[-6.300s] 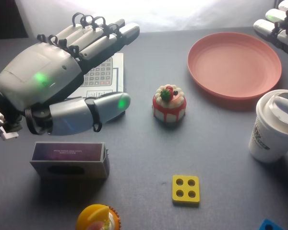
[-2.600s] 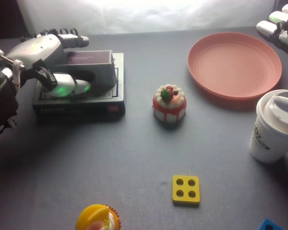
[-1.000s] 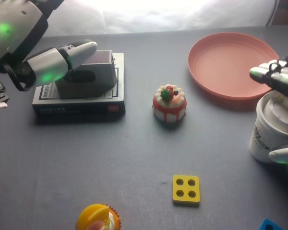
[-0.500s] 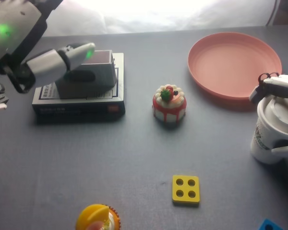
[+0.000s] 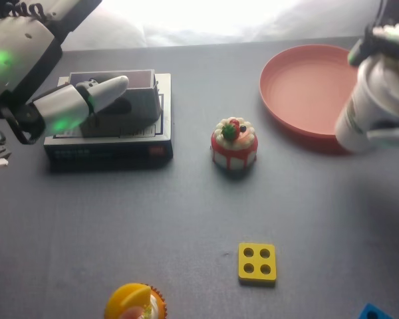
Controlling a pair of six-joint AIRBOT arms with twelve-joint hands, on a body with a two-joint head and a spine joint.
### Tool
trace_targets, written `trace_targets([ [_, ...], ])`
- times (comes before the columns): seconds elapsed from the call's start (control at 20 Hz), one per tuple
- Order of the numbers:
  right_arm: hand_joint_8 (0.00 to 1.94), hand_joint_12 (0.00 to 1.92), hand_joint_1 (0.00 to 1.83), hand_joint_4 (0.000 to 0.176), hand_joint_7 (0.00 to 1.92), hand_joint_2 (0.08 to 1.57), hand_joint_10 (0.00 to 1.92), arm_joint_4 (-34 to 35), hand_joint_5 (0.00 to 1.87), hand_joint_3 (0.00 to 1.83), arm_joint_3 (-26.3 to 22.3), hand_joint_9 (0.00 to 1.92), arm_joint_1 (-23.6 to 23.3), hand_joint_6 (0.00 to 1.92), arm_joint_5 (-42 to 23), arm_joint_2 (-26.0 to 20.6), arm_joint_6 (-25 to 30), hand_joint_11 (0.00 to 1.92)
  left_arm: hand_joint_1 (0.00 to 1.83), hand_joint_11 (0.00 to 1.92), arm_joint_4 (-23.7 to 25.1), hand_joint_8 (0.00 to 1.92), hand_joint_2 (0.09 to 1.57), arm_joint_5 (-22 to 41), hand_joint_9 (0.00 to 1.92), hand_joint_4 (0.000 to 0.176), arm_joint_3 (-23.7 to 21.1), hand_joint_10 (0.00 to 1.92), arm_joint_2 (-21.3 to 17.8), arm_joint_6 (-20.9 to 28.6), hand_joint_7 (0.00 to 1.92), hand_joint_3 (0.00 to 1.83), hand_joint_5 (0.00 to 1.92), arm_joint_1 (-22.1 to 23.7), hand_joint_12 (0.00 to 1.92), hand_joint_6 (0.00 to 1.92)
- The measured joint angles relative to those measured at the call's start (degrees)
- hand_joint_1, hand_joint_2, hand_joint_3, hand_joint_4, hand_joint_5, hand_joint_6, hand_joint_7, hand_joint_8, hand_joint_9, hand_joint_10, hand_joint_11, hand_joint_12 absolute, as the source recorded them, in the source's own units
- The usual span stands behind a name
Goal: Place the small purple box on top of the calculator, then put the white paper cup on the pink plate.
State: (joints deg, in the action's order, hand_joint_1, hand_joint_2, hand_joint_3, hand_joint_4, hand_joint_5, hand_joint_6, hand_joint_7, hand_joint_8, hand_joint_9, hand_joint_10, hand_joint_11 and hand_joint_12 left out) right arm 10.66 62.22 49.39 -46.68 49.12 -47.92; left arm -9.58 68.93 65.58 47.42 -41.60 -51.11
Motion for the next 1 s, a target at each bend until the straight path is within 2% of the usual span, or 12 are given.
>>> trace_targets([
  [0.1,1.25,1.92,1.4,0.0,0.09,1.21,1.63,1.1,0.2,0.0,2.7,0.16,-3.7,1.17,1.9,2.3,-0.9,0.1,0.62,0.0,0.3,0.0,1.29,0.9,0.0,0.06,0.0,0.0,0.0,0.6,0.0,0.0,0.06,-0.7,0.34,0.01],
  [0.2,1.03,1.83,1.43,0.0,0.12,1.21,1.48,2.7,0.2,0.0,6.1,0.21,-7.3,0.85,4.7,5.1,-2.3,0.02,0.59,0.0,0.1,0.0,1.3,1.4,0.0,0.05,0.0,0.0,0.0,0.9,0.0,0.0,0.06,-1.4,0.08,0.0],
  [0.25,0.97,1.84,1.57,0.0,0.17,1.25,1.66,3.5,0.2,0.0,8.1,0.45,-8.9,0.57,6.5,6.6,-2.5,0.0,0.6,0.0,-0.1,0.0,1.3,1.5,0.0,0.048,0.0,0.0,0.0,0.9,0.0,0.0,0.06,-1.6,0.01,0.0],
  [0.35,0.91,1.82,1.32,0.0,0.31,1.2,1.4,4.8,0.35,0.0,12.3,0.32,-12.1,0.27,11.1,10.0,-3.3,0.17,0.59,0.0,-0.6,0.0,1.29,1.8,0.0,0.052,0.0,0.0,0.0,1.0,0.0,0.0,0.06,-2.0,0.0,0.0],
  [0.4,0.91,1.77,1.27,0.0,0.37,1.19,1.34,5.5,0.47,0.0,14.1,0.35,-13.2,0.3,13.2,11.3,-3.7,0.27,0.59,0.0,-0.8,0.0,1.29,2.0,0.0,0.061,0.0,0.0,0.0,0.9,0.0,0.0,0.06,-2.0,0.0,0.0],
  [0.45,0.88,1.78,1.11,0.0,0.34,1.26,1.34,6.7,0.6,0.02,16.5,0.33,-14.6,1.25,15.8,13.2,-5.1,0.28,0.58,0.0,-1.0,0.0,1.29,2.7,0.0,0.057,0.0,0.0,0.1,1.0,0.0,0.0,0.05,-2.0,0.0,0.0],
  [0.5,1.04,1.89,1.05,0.0,0.34,1.32,1.52,7.9,0.58,0.01,17.8,0.32,-15.3,1.51,17.4,14.3,-6.2,0.21,0.57,0.0,-1.4,0.0,1.29,3.2,0.0,0.05,0.0,0.0,0.4,1.0,0.0,0.0,0.05,-2.0,0.0,0.0],
  [0.55,1.49,1.92,1.23,0.0,0.54,1.31,1.64,9.1,0.3,0.0,19.6,0.37,-16.1,1.06,19.5,15.6,-7.7,0.18,0.57,0.01,-1.3,0.0,1.3,3.2,0.0,0.037,0.2,0.0,0.7,1.2,0.0,0.0,0.05,-2.0,0.0,0.0],
  [0.6,1.61,1.92,1.26,0.0,0.56,1.32,1.67,10.5,0.24,0.0,20.7,0.38,-16.5,0.91,21.0,16.7,-9.2,0.21,0.56,0.0,-1.3,0.0,1.3,3.2,0.0,0.032,0.3,0.0,0.9,1.4,0.0,0.0,0.05,-2.2,0.0,0.0],
  [0.65,1.36,1.92,1.33,0.0,0.29,1.24,1.62,12.5,0.24,0.0,22.2,0.34,-16.7,0.93,22.5,17.8,-10.8,0.15,0.57,0.0,-1.2,0.0,1.3,3.3,0.0,0.046,0.5,0.0,1.2,1.7,0.0,0.0,0.03,-2.2,0.0,0.0],
  [0.8,1.08,1.9,1.26,0.0,0.25,1.19,1.51,15.1,0.3,0.0,25.6,0.31,-16.9,1.15,26.1,20.1,-11.3,0.2,0.54,0.03,-0.7,0.0,1.31,3.9,0.0,0.046,1.0,0.0,1.4,2.1,0.0,0.01,0.02,-2.2,0.02,0.0],
  [1.0,0.98,1.85,1.22,0.0,0.26,1.15,1.5,16.8,0.27,0.0,27.9,0.28,-16.9,0.86,28.9,21.8,-11.5,0.23,0.58,0.0,-1.1,0.0,1.31,4.4,0.0,0.033,1.0,0.0,1.4,2.3,0.0,0.0,0.02,-2.2,0.0,0.0],
])
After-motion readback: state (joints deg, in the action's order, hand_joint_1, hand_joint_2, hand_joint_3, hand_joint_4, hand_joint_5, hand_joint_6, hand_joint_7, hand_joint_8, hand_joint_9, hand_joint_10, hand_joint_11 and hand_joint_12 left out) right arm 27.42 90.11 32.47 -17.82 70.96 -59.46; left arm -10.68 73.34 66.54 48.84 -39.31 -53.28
